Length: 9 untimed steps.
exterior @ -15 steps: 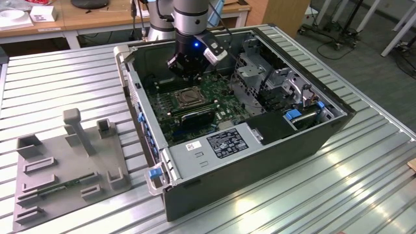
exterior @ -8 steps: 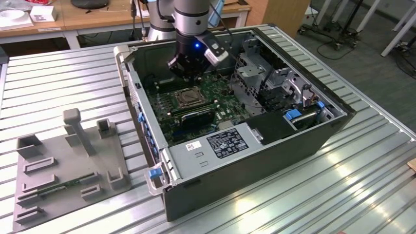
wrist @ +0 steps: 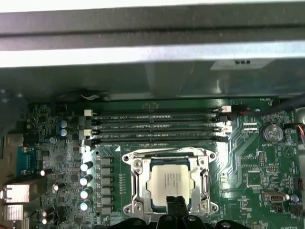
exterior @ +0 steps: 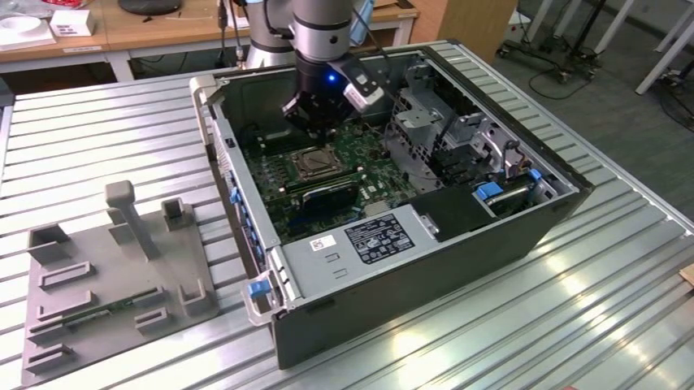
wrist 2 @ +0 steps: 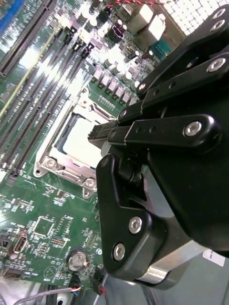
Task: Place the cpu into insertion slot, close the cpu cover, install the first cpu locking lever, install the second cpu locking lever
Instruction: 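Install the second cpu locking lever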
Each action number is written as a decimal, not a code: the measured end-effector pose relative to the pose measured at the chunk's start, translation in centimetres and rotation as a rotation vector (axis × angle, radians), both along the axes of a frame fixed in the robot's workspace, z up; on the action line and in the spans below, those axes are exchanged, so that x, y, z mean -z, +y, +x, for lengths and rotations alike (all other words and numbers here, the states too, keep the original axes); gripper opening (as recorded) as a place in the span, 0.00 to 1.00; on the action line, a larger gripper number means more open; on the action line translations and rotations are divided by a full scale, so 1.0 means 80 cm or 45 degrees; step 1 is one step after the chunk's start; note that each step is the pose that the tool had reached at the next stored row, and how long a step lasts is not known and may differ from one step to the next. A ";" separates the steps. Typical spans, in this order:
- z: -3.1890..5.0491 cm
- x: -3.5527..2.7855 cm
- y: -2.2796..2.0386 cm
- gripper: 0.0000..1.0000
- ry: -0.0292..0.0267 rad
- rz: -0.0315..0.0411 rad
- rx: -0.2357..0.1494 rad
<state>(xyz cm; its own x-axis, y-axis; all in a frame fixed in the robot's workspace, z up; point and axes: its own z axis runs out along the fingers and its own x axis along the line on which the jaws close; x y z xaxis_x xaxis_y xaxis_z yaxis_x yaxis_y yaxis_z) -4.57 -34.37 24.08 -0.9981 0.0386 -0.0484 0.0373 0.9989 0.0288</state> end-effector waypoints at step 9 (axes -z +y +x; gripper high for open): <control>0.000 -0.0001 -0.0188 0.11 0.0001 -0.0001 0.000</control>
